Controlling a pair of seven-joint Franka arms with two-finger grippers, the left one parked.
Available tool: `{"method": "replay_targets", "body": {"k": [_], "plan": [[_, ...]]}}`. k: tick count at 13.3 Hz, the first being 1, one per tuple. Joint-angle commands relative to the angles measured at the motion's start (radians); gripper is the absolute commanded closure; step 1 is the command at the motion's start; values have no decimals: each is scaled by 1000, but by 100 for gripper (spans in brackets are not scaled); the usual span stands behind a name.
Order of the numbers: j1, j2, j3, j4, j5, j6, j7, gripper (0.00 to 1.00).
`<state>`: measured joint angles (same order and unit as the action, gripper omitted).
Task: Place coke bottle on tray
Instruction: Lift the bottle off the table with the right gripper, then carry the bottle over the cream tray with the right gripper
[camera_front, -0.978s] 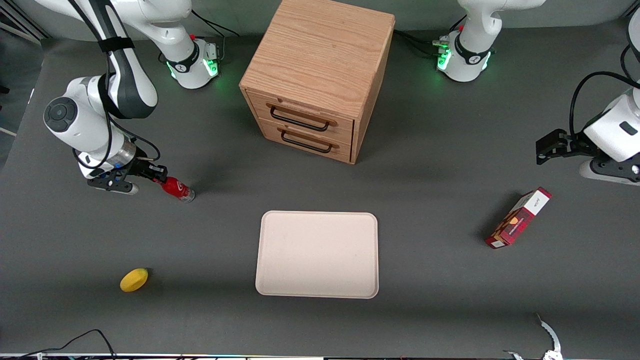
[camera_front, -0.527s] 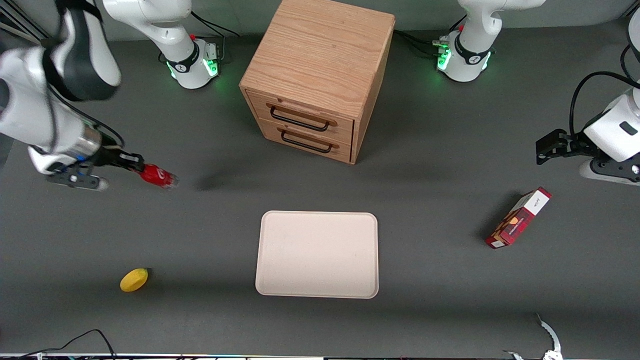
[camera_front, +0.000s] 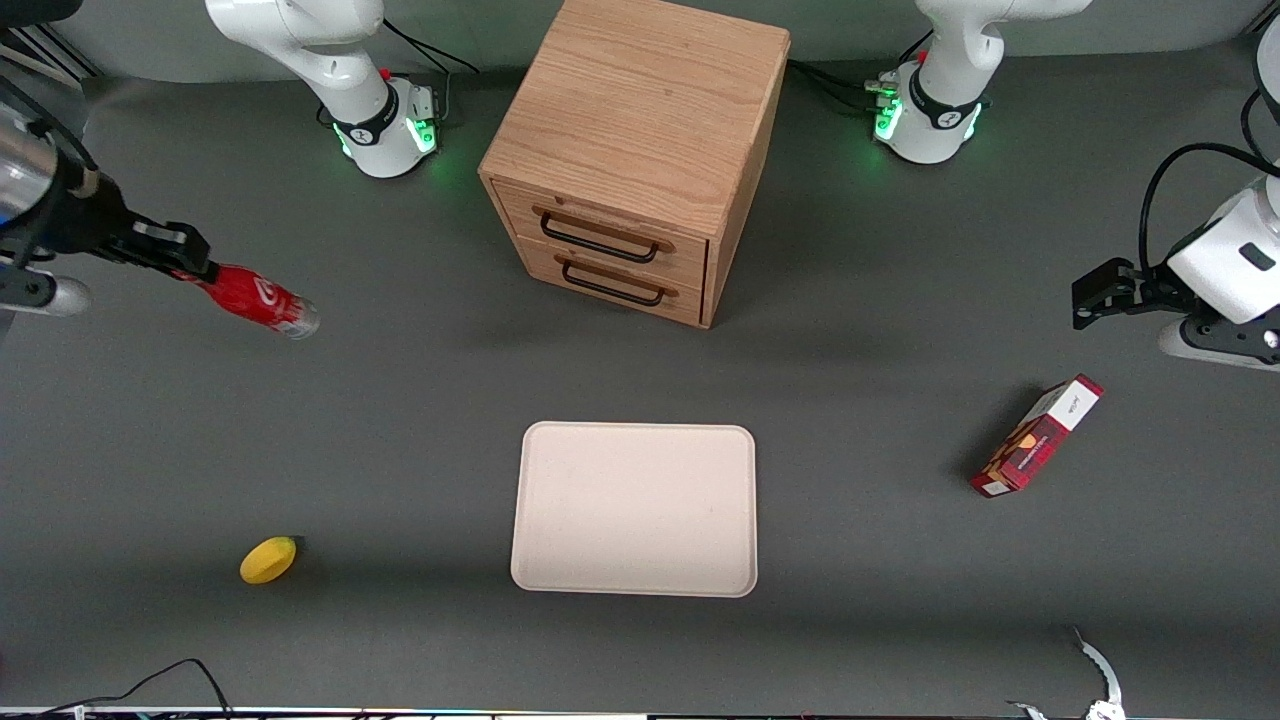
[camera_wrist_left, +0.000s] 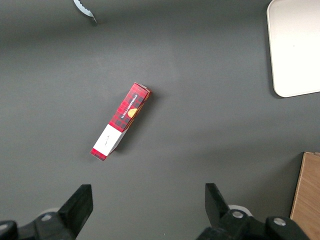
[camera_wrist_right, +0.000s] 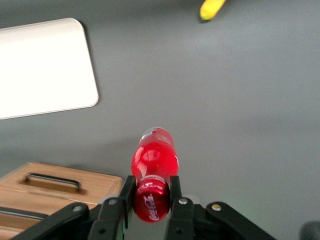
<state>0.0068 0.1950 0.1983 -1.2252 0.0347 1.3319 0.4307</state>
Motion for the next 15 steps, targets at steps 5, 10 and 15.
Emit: {"method": "replay_targets", "body": {"k": [5,10,15], "plan": [[153,458,76,312,-5,220,509,100],[183,644,187,306,-280,450,709,100],[200,719,187,303,-347,575,769,100]]}}
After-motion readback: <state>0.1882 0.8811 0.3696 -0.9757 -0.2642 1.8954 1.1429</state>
